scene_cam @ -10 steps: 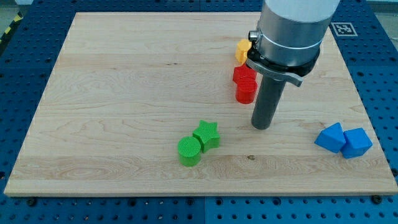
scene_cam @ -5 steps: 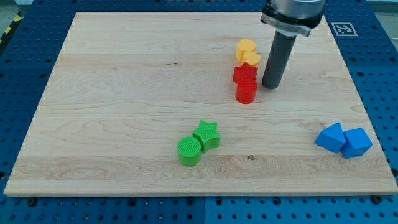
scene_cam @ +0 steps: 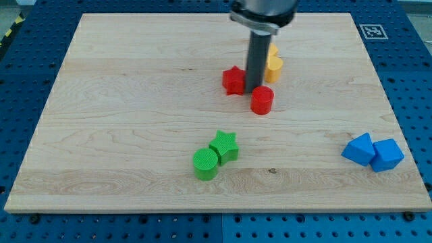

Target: Push the red star towards the left center

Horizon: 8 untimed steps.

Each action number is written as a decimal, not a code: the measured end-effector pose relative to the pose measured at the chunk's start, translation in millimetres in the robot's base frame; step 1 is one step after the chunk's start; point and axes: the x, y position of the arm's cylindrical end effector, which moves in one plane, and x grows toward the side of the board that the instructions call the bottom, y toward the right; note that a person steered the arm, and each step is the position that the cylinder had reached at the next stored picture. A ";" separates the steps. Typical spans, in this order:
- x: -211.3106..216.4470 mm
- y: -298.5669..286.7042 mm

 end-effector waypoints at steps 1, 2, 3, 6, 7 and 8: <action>-8.0 -8.6; -12.6 -12.3; -21.2 -41.4; -48.7 -72.9; -34.2 -88.9; -27.9 -108.7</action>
